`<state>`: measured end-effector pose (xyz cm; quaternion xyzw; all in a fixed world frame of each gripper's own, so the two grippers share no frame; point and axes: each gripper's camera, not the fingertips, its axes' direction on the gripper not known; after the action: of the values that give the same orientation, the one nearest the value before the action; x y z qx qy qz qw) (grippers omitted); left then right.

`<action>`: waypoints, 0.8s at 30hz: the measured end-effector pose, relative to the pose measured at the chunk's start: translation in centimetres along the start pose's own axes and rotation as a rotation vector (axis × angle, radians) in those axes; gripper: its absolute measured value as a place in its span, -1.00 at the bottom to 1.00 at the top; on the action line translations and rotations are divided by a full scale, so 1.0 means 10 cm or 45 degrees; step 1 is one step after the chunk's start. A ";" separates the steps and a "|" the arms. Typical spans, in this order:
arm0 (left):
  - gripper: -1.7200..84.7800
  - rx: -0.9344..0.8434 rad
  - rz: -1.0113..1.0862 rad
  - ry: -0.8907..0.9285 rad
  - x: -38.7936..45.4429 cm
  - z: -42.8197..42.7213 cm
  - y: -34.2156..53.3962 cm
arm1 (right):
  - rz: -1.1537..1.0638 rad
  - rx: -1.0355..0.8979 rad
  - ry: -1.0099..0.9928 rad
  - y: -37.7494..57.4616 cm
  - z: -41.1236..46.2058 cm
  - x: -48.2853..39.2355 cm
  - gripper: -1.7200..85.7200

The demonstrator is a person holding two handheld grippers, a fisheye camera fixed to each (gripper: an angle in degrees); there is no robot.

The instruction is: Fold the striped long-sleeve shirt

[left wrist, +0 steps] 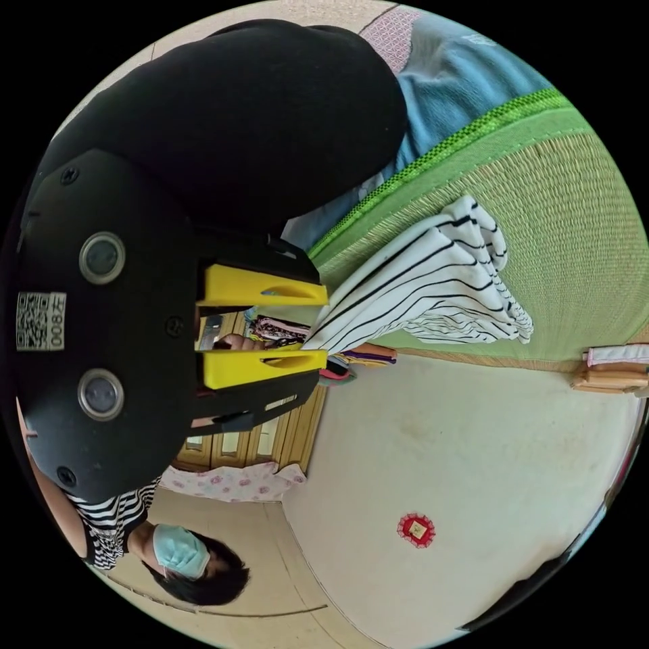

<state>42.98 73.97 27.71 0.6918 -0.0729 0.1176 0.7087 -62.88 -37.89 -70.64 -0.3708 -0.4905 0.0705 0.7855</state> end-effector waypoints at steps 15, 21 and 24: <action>-0.68 0.036 -0.134 0.023 -0.41 -0.28 0.17 | -0.033 0.006 -0.016 -0.09 0.00 -0.13 -0.92; -0.70 0.144 -0.129 -0.005 -0.50 -0.61 0.14 | -0.033 0.016 -0.023 -0.06 -0.02 -0.09 -0.92; -0.71 0.193 -0.139 -0.018 -0.55 -0.75 0.11 | -0.028 0.021 -0.030 -0.03 -0.03 -0.05 -0.92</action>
<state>36.95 81.13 27.03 0.7471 -0.0311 0.0790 0.6592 -62.99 -38.50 -70.81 -0.3580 -0.5030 0.0703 0.7835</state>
